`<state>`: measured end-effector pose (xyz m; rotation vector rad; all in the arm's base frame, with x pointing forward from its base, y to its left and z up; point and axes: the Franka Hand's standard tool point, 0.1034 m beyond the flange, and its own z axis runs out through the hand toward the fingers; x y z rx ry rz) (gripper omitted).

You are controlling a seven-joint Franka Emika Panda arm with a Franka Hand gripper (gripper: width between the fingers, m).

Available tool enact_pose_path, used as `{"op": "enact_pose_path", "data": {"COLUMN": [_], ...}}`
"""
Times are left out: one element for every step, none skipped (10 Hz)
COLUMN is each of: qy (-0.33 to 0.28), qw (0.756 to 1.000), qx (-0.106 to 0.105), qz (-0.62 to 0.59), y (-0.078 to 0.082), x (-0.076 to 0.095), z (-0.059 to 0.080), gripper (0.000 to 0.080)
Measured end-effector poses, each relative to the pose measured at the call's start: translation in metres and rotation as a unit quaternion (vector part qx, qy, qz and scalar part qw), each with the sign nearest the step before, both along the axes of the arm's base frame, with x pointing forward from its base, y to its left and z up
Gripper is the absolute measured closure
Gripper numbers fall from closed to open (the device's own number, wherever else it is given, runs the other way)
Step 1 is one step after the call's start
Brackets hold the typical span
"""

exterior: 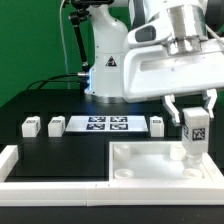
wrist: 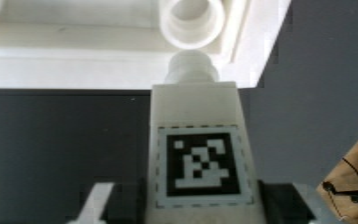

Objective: Assemble square table

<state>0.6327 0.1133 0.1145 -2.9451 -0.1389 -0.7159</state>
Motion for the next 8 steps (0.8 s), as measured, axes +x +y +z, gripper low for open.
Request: {"op": "enact_pose_path", "data": {"qy": [0.003, 0.004, 0.007, 0.008, 0.009, 0.010, 0.010, 0.011], "qw": [1.000, 1.000, 1.000, 1.000, 1.000, 1.000, 1.000, 1.000], "qx": [0.000, -0.001, -0.001, -0.001, -0.003, -0.004, -0.003, -0.004], "qz": [0.002, 0.003, 0.004, 0.006, 0.008, 0.008, 0.008, 0.008], "y": [0.002, 0.002, 0.003, 0.005, 0.005, 0.003, 0.003, 0.003], "x": [-0.001, -0.002, -0.005, -0.006, -0.007, -0.009, -0.010, -0.010], "z": [-0.005, -0.008, -0.012, -0.013, -0.013, -0.016, -0.019, -0.022], "gripper": [0.0508, 0.0508, 0.0508, 0.0508, 0.0508, 0.0508, 0.0508, 0.0508]}}
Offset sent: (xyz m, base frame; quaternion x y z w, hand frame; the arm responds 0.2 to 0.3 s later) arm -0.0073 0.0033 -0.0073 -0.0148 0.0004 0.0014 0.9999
